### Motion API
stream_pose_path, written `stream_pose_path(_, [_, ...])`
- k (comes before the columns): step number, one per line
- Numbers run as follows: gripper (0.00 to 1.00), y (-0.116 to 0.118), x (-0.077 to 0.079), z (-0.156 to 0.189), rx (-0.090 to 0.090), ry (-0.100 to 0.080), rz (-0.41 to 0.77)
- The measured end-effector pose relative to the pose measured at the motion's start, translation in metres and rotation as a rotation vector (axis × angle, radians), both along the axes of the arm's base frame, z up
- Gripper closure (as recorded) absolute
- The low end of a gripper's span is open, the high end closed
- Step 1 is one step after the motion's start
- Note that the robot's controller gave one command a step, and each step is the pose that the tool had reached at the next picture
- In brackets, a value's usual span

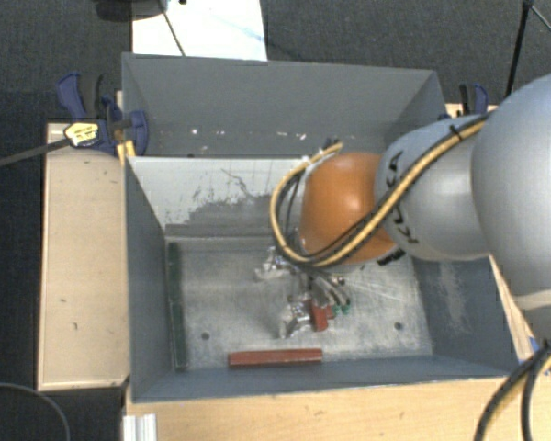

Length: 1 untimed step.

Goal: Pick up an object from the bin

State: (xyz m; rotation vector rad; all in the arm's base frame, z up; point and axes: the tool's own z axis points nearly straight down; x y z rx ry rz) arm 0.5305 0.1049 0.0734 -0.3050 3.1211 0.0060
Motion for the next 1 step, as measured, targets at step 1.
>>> stream_pose_path(1, [0.00, -0.0213, -0.0028, 0.0004, 0.004, -0.007, -0.052])
